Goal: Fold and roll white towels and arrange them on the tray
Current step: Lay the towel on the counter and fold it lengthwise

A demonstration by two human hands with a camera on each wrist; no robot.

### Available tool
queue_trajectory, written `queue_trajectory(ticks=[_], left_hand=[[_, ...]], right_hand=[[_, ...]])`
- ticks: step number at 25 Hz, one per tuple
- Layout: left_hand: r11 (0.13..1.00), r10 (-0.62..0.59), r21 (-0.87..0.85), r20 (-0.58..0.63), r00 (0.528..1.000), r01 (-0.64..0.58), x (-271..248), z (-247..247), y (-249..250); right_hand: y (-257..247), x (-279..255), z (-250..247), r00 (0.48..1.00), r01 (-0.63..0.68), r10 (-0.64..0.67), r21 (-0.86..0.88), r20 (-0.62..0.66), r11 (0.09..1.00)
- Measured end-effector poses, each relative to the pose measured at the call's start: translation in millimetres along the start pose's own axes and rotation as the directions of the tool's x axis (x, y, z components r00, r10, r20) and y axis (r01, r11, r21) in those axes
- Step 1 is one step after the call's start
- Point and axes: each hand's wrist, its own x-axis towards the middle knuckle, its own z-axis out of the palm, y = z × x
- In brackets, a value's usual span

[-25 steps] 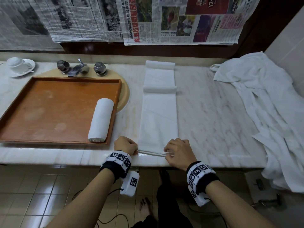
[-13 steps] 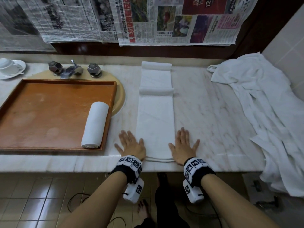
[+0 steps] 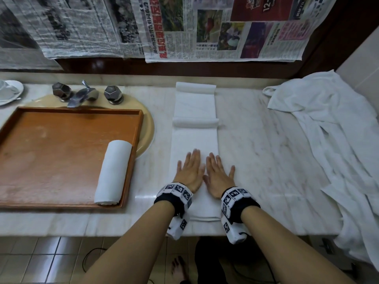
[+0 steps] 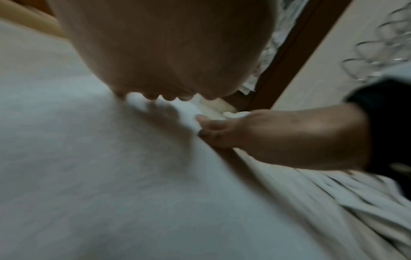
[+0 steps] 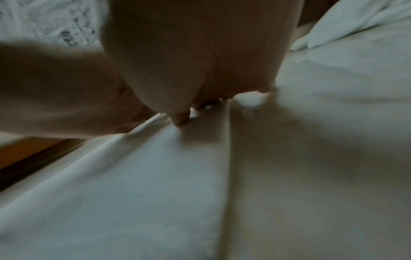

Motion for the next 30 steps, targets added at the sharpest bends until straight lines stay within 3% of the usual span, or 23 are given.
queue_trajectory(ticks=[1, 2, 3, 4, 5, 7, 8, 9, 10, 11, 12, 13, 14, 15, 17, 18, 19, 20, 22, 23, 25, 27, 30], left_hand=[[0.996, -0.082, -0.026, -0.021, 0.996, 0.081, 6, -1, -8], [0.959, -0.273, -0.100, -0.077, 0.959, 0.264, 9, -5, -18], [0.890, -0.450, -0.148, -0.129, 0.884, 0.432, 12, -13, -24], [0.859, -0.510, -0.127, -0.155, 0.846, 0.495, 13, -20, -24], [0.896, -0.444, -0.088, -0.165, 0.881, 0.435, 16, -23, -20], [0.994, -0.098, 0.038, -0.084, 0.992, 0.102, 25, -18, -3], [0.994, 0.048, 0.094, -0.003, 0.999, -0.048, 31, -13, 0], [0.986, 0.112, 0.121, 0.054, 0.992, -0.118, 36, -12, -4], [0.987, 0.091, 0.129, 0.034, 0.995, -0.095, 43, -15, -12], [0.995, -0.016, 0.097, -0.033, 0.999, 0.019, 49, -19, -21], [0.972, -0.228, 0.024, -0.128, 0.965, 0.233, 52, -27, -28], [0.913, -0.406, -0.045, -0.192, 0.894, 0.405, 55, -40, -30], [0.877, -0.479, -0.062, -0.186, 0.858, 0.476, 55, -48, -26], [0.906, -0.420, -0.012, -0.172, 0.891, 0.424, 52, -50, -17], [0.978, -0.083, 0.183, -0.090, 0.992, 0.099, 38, -30, -5], [0.976, 0.027, 0.215, -0.018, 0.999, -0.023, 26, -18, -9], [0.971, 0.035, 0.234, 0.022, 0.999, -0.039, 16, -14, -18], [0.973, -0.064, 0.220, -0.027, 0.998, 0.068, 8, -11, -32], [0.914, -0.337, 0.186, -0.141, 0.931, 0.360, -1, -23, -49], [0.895, -0.351, 0.239, -0.139, 0.926, 0.375, -9, -25, -50], [0.926, -0.096, 0.354, -0.110, 0.989, 0.129, -27, -7, -38], [0.923, 0.090, 0.377, -0.021, 0.996, -0.076, -49, 23, -33], [0.921, 0.053, 0.389, -0.116, 0.992, -0.004, -67, 36, -58]], right_hand=[[3, 2, 2, 1.000, -0.002, 0.003, -0.021, 0.003, 1.000], [7, 3, 5, 1.000, -0.009, 0.009, -0.048, -0.004, 0.999], [11, 3, 6, 1.000, -0.013, 0.012, -0.071, -0.017, 0.997], [13, 2, 6, 0.999, -0.013, 0.010, -0.083, -0.033, 0.996], [13, 2, 5, 0.999, -0.006, 0.002, -0.078, -0.050, 0.997], [12, 6, -1, 0.992, 0.018, -0.022, -0.037, -0.123, 0.999], [12, 7, -5, 0.987, 0.025, -0.029, -0.025, -0.160, 0.999], [14, 8, -9, 0.983, 0.029, -0.033, -0.023, -0.183, 0.999], [16, 10, -12, 0.980, 0.035, -0.040, -0.029, -0.196, 0.999], [19, 11, -13, 0.978, 0.043, -0.050, -0.041, -0.204, 0.998], [20, 12, -13, 0.976, 0.049, -0.058, -0.050, -0.211, 0.998], [21, 12, -13, 0.975, 0.052, -0.061, -0.050, -0.212, 0.997], [21, 12, -12, 0.977, 0.051, -0.059, -0.045, -0.204, 0.998], [21, 12, -10, 0.980, 0.047, -0.053, -0.036, -0.190, 0.998], [23, 12, -6, 0.987, 0.052, -0.058, -0.043, -0.147, 0.998], [24, 12, -5, 0.992, 0.054, -0.060, -0.057, -0.113, 0.997], [26, 14, -7, 0.996, 0.050, -0.056, -0.072, -0.074, 0.996], [27, 14, -9, 0.999, 0.033, -0.036, -0.083, -0.037, 0.996], [20, 11, -12, 0.999, -0.036, 0.034, -0.078, -0.027, 0.996], [11, 3, -9, 0.998, -0.055, 0.052, -0.063, -0.047, 0.996], [-9, -15, 11, 0.996, 0.028, -0.034, -0.079, -0.079, 0.996], [-16, -36, 41, 0.993, 0.093, -0.102, -0.125, -0.066, 0.988], [7, -47, 59, 0.984, -0.014, -0.008, -0.124, -0.177, 0.992]])
